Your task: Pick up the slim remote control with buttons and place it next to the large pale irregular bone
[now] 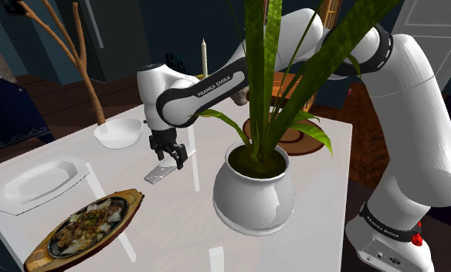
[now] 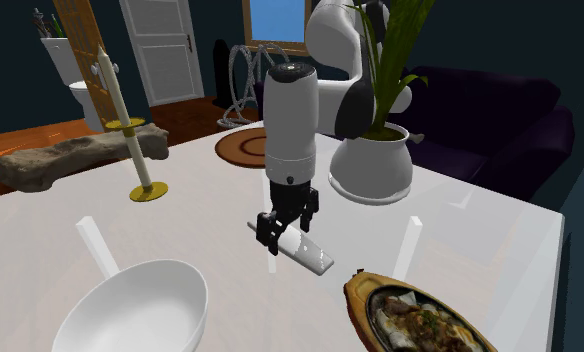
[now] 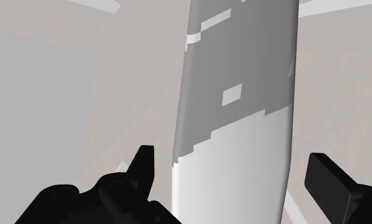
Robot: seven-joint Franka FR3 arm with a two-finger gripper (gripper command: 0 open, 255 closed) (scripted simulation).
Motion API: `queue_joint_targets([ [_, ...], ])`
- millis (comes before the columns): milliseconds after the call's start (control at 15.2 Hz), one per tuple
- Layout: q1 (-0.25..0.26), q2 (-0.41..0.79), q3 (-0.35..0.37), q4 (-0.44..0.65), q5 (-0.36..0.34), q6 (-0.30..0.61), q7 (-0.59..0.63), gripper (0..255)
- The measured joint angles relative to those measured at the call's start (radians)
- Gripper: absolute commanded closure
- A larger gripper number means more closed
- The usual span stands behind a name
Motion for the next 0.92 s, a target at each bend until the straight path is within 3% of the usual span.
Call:
queue_joint_targets([
  [198,0.000,0.000,0.000,0.000,0.000,0.000,0.000,0],
  [264,0.000,0.001,0.000,0.000,0.000,0.000,0.000,255],
  [924,0.000,0.001,0.000,0.001,0.000,0.000,0.000,255],
])
